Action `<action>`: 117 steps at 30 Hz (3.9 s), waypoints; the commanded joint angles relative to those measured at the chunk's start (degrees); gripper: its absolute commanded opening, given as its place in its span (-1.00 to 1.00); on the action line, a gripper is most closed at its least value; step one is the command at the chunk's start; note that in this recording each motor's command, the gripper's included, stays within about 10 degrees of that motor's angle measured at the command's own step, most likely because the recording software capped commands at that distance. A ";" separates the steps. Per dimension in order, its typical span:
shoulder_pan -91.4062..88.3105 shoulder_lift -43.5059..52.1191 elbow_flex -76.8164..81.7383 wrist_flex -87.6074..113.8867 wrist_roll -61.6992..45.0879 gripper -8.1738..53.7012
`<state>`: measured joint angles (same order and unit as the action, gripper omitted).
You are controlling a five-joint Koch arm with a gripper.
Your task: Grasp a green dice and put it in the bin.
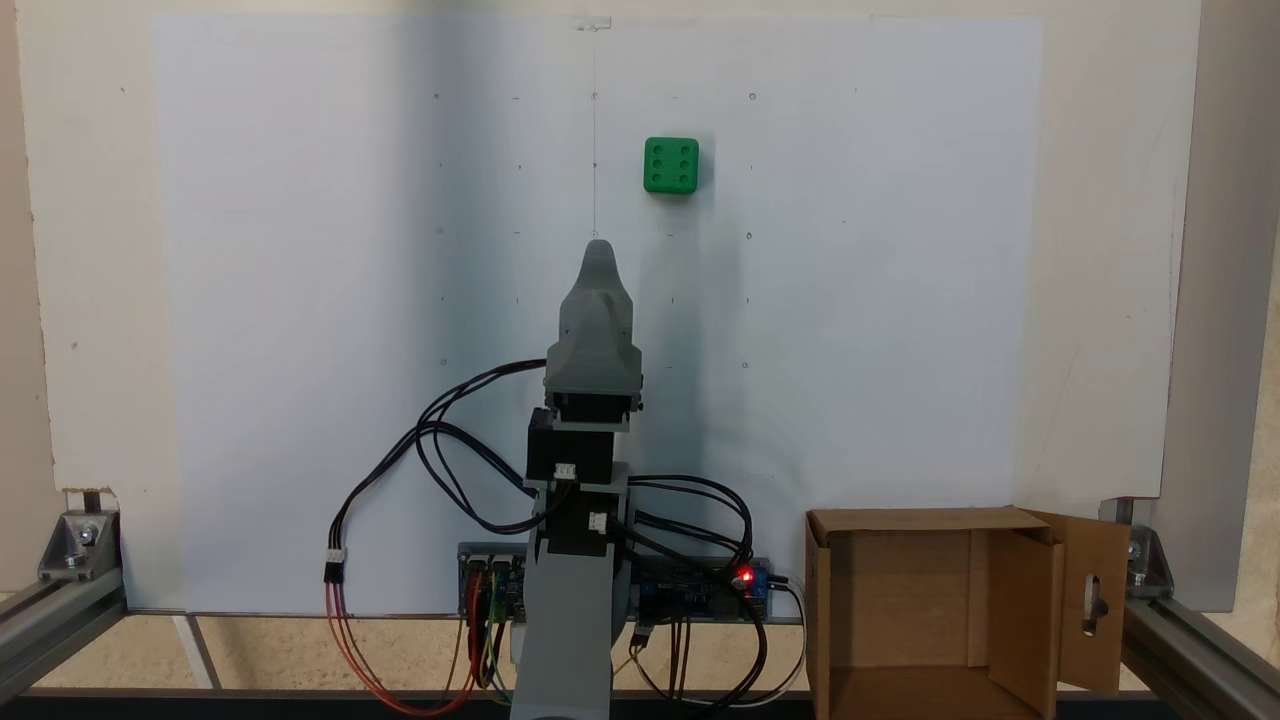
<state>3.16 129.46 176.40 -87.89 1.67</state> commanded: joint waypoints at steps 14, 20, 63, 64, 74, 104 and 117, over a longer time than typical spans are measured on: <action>0.00 6.06 2.90 7.56 1.23 0.72; -0.09 6.15 2.90 7.29 1.32 0.72; 1.85 6.15 0.97 7.12 0.88 0.68; 1.93 6.24 -0.79 10.63 0.88 0.68; 6.42 6.24 -25.75 49.81 0.88 0.68; 10.63 -39.02 -94.22 144.84 0.26 0.71; 10.46 -49.48 -108.02 150.73 -7.56 0.70</action>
<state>13.89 79.89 72.51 62.14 -1.93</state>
